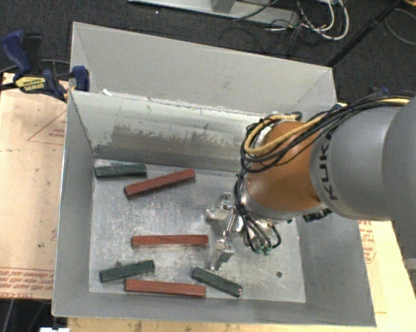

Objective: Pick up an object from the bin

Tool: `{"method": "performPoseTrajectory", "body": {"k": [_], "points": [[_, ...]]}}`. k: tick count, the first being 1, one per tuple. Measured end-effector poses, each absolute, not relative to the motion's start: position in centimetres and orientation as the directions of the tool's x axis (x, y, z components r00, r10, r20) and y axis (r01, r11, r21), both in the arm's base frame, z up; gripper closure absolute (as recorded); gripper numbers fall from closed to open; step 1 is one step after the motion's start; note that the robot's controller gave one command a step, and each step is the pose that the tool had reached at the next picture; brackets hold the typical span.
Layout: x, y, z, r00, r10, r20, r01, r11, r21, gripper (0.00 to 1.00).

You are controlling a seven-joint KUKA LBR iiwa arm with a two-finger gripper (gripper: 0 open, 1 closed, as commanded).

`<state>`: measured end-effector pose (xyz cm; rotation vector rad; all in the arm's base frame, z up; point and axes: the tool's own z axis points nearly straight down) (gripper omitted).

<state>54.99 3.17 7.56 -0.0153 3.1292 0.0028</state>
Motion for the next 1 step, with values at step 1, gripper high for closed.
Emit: {"method": "performPoseTrajectory", "body": {"k": [1], "points": [[54.99, 3.18, 7.56, -1.000, -0.010, -0.012, -0.010, 1.000, 0.002, 0.00]]}}
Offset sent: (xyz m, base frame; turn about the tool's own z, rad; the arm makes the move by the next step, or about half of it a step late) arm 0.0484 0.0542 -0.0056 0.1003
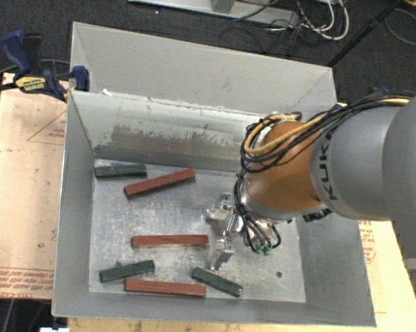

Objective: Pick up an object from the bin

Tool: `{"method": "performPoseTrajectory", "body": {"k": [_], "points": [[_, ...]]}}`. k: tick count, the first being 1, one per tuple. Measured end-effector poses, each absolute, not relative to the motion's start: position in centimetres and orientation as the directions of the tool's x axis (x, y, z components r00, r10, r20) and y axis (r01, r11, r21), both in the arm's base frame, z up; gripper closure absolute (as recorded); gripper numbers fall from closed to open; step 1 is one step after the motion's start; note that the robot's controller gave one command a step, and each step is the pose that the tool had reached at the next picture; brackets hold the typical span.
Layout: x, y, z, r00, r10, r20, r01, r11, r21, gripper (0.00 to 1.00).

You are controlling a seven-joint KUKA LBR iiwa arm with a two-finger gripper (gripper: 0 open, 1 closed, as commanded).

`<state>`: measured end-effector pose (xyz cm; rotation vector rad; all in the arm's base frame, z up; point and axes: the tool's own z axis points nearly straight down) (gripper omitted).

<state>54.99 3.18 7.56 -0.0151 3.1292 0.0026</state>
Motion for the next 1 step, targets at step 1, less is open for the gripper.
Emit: {"method": "performPoseTrajectory", "body": {"k": [1], "points": [[60.40, 8.66, 7.84, -0.996, 0.088, -0.013, 0.088, 0.996, 0.003, 1.00]]}}
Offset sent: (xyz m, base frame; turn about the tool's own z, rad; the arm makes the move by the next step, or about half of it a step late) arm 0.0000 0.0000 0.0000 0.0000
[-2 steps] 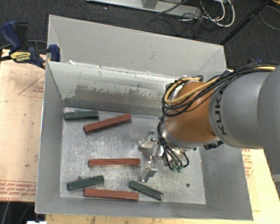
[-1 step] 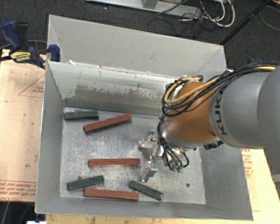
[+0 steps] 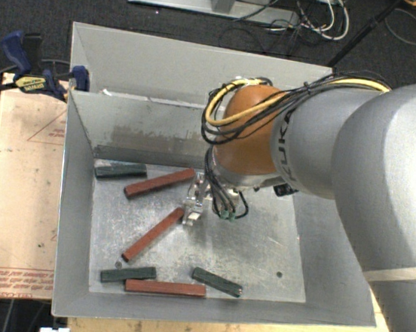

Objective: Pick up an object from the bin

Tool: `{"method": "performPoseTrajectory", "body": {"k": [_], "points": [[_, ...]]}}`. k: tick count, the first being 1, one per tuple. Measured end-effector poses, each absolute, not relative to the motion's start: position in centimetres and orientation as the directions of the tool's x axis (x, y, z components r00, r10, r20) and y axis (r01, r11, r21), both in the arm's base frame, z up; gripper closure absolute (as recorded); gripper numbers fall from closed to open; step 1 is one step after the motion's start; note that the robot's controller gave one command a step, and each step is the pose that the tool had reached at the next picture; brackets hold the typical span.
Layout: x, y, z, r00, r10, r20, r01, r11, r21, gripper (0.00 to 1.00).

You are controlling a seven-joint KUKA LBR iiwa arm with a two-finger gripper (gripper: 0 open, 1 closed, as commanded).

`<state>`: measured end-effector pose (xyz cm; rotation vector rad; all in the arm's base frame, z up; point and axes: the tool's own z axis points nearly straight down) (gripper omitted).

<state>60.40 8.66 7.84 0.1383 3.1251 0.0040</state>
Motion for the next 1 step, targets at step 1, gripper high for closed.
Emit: {"method": "performPoseTrajectory", "body": {"k": [1], "points": [[60.35, 8.74, 7.66, -0.996, 0.088, -0.015, 0.088, 0.996, 0.005, 0.00]]}}
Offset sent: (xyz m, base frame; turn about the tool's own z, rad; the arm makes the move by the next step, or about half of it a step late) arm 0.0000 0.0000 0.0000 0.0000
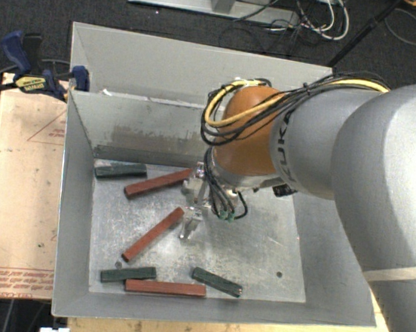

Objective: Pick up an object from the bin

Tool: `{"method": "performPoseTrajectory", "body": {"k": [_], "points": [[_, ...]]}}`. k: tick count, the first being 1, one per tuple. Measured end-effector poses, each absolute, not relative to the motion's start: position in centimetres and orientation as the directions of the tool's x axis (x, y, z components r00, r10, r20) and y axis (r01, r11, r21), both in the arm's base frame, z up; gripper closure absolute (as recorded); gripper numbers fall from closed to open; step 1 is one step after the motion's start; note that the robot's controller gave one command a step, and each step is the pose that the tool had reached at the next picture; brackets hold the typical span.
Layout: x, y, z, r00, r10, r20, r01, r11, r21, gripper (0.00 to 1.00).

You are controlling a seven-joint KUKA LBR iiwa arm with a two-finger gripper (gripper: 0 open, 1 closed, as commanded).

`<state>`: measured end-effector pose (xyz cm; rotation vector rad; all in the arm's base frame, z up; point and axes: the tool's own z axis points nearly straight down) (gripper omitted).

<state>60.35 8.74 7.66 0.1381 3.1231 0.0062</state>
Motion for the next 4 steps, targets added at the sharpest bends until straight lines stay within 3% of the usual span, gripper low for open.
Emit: {"method": "performPoseTrajectory", "body": {"k": [1, 2, 3, 4], "points": [[60.3, 8.8, 7.7, -0.996, 0.088, -0.015, 0.088, 0.996, 0.004, 0.00], [58.6, 12.7, 7.9, -0.978, -0.209, -0.019, -0.209, 0.978, -0.003, 1.00], [58.6, 12.7, 7.9, -0.978, -0.209, -0.019, -0.209, 0.978, -0.003, 1.00], [57.9, 11.4, 25.0, -0.991, -0.134, -0.011, -0.134, 0.991, 0.001, 1.00]]}}
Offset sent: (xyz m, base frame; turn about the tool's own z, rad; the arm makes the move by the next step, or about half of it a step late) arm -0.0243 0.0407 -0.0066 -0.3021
